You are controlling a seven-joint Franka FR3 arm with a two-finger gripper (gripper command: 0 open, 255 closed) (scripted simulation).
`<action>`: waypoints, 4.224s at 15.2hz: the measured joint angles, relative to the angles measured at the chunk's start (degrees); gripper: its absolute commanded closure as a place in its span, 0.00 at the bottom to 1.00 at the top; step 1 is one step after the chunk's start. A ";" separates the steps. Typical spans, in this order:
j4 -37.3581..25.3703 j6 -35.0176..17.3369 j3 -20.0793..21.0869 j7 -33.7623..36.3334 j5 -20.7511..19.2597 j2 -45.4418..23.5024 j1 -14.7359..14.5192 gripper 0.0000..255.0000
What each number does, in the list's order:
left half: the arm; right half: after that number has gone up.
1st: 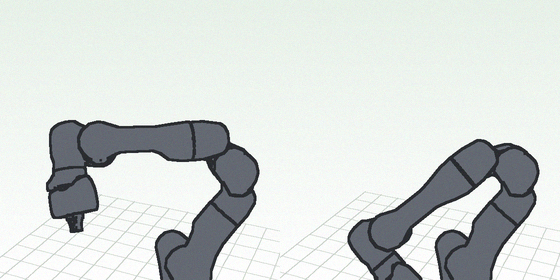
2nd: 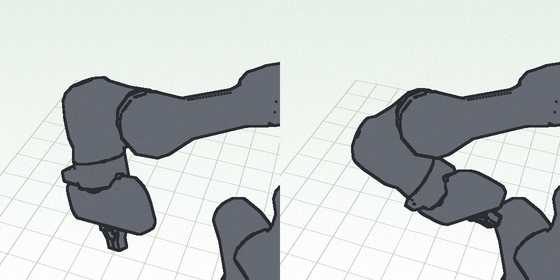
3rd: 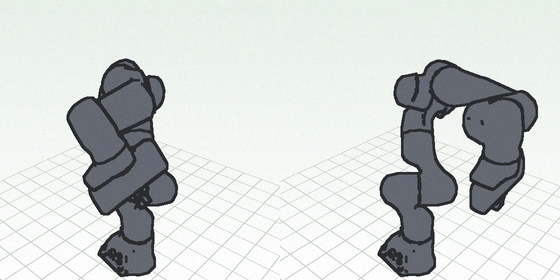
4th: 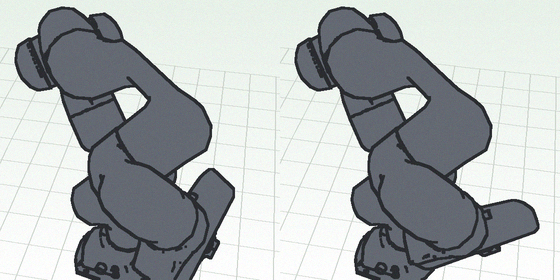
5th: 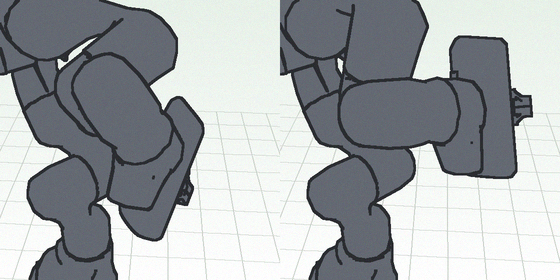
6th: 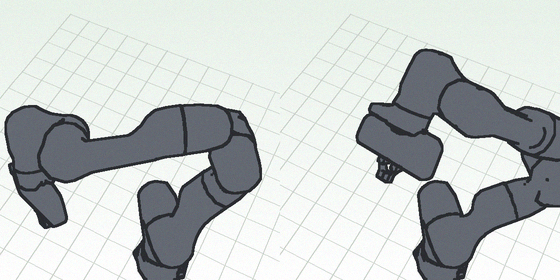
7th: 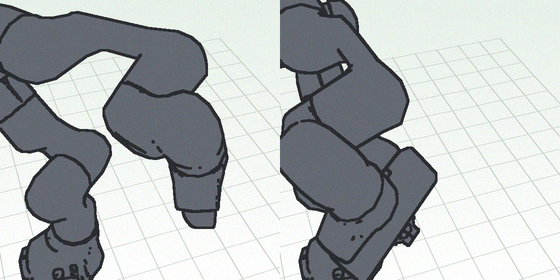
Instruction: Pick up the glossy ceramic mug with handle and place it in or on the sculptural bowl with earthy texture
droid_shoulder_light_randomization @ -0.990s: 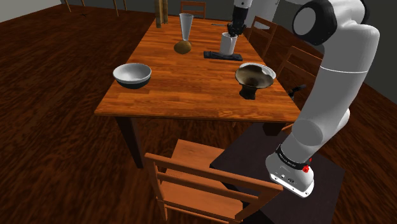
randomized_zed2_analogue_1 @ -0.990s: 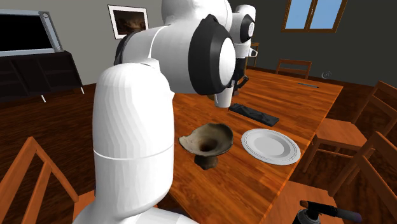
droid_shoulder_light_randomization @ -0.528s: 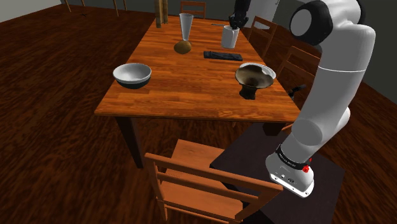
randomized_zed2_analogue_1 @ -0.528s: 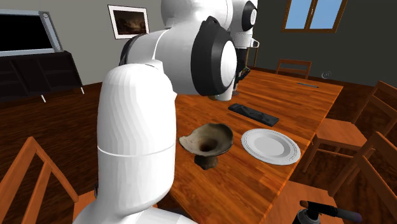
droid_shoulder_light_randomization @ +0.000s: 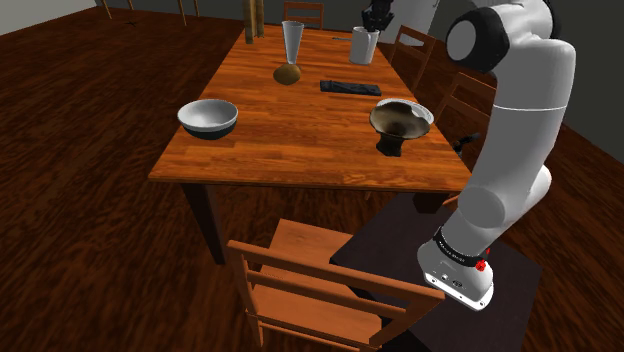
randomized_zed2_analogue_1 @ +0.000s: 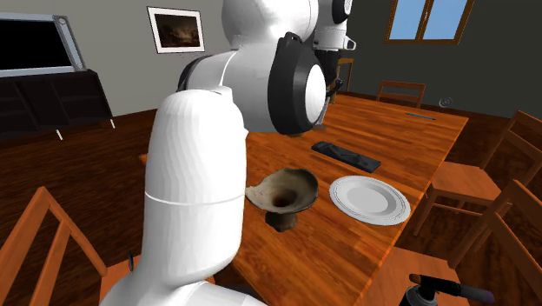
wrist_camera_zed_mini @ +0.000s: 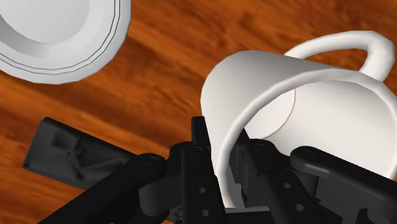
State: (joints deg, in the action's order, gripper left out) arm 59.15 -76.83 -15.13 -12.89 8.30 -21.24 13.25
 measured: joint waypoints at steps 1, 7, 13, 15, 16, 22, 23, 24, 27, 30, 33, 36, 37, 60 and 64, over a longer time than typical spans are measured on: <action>1.81 -0.28 -0.06 0.00 -0.38 1.50 -0.32 1.00; 22.44 -4.85 -0.05 0.96 -4.66 18.13 -3.08 1.00; 37.61 -6.20 0.80 2.17 -8.16 32.44 -3.52 1.00; 41.97 -5.82 1.23 2.58 -9.19 37.29 -3.37 1.00; 43.81 -5.74 1.42 2.76 -9.58 39.31 -3.26 1.00; 53.62 -3.48 2.82 3.90 -11.55 51.58 -2.30 1.00; 54.73 -3.86 2.94 4.03 -11.63 52.31 -2.24 1.00; 55.57 -4.20 2.85 3.91 -11.77 52.80 -2.14 1.00; 58.58 -6.28 2.79 3.94 -11.96 53.72 -2.00 1.00; 61.72 -8.52 2.74 4.00 -12.15 54.61 -1.86 1.00; 64.17 -10.59 2.45 3.79 -12.38 55.01 -1.71 1.00; 66.84 -12.80 2.42 3.92 -12.48 55.47 -1.65 1.00; 67.83 -13.58 2.37 3.93 -12.55 55.68 -1.60 1.00; 62.08 -9.25 2.48 3.75 -12.24 54.32 -1.82 0.00; 61.81 -9.06 2.45 3.70 -12.24 54.21 -1.83 0.00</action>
